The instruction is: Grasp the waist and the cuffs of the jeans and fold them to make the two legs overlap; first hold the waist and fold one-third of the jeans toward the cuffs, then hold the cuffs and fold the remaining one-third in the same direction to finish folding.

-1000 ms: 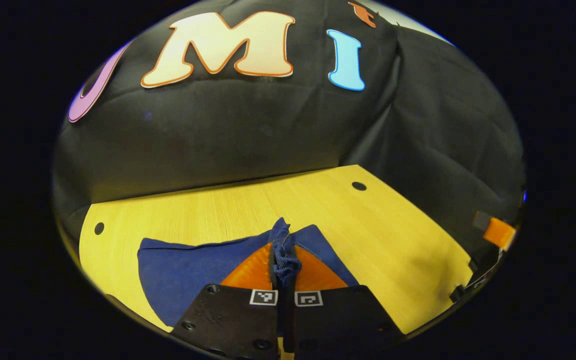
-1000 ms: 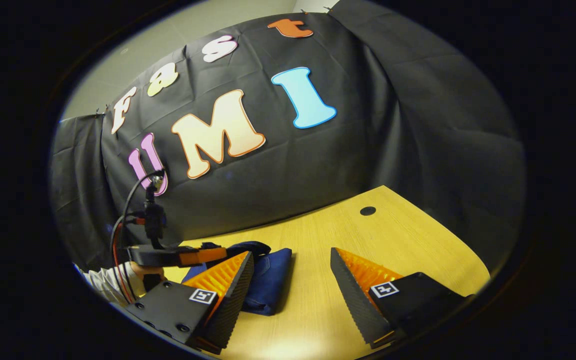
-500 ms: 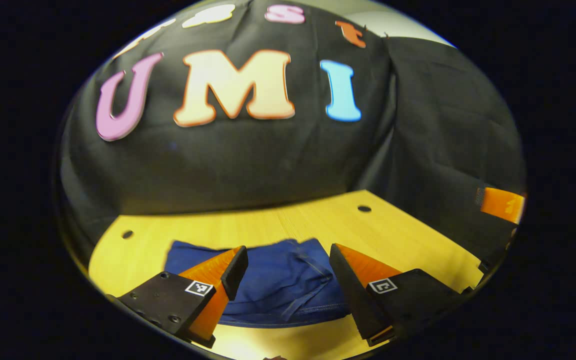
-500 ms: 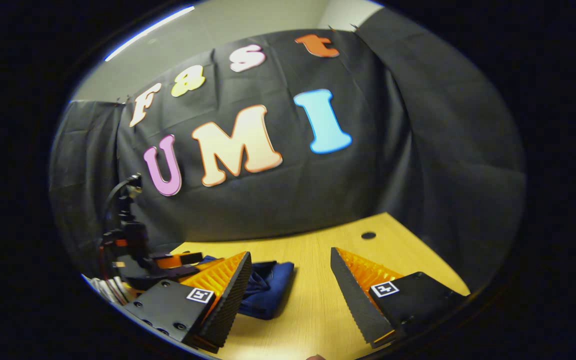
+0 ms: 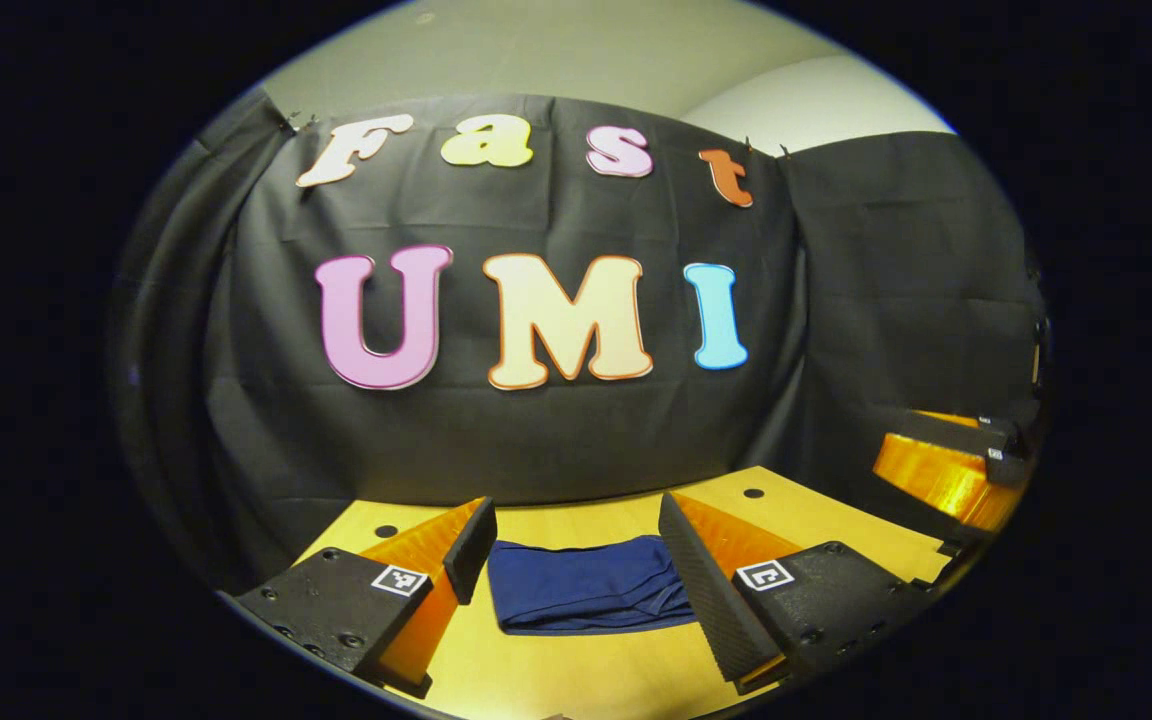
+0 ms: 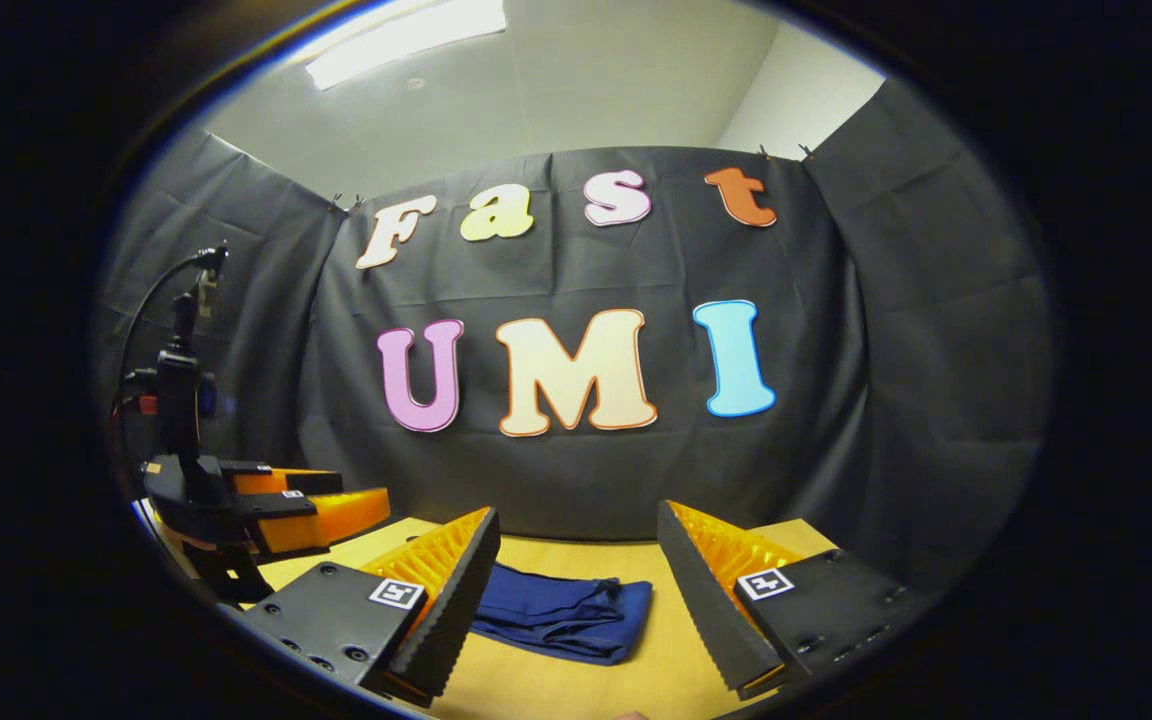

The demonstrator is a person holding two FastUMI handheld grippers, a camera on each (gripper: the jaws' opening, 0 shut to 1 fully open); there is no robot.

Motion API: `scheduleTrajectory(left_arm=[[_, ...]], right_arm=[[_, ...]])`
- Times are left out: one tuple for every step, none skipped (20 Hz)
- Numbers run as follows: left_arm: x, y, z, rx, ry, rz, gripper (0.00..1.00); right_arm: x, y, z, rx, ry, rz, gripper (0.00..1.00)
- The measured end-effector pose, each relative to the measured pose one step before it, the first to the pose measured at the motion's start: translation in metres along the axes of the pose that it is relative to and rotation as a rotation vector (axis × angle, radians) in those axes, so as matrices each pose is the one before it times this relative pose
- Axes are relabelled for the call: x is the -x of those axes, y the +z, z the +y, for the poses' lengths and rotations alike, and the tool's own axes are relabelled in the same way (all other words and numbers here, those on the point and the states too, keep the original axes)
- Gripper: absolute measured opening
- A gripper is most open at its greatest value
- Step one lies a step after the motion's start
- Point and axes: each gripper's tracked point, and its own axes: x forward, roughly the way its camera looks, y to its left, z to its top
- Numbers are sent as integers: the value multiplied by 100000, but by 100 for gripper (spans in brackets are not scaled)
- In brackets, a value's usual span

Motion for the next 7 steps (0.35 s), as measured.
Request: scheduleTrajectory(left_arm=[[1113, 790, 627, 264, 819, -1872, 96], [863, 560, 625, 131, 612, -688, 96], [788, 310, 307, -265, -105, -461, 99], [540, 535, 363, -1082, 176, -615, 99], [448, 577, 485, -984, 744, -1156, 96], [381, 740, 319, -664, 515, -1553, 99], [252, 317, 240, 430, 523, -1318, 95]], right_arm=[[286, 99, 1210, -36, 563, 277, 94], [518, 178, 1010, -281, 766, 687, 97], [747, 582, 1040, -251, 676, -1132, 98], [485, 694, 769, -11, 627, -1887, 94], [585, 532, 713, 251, 830, -1379, 97], [544, 394, 606, 537, 773, -938, 94], [319, 131, 397, 637, 587, -587, 94]])
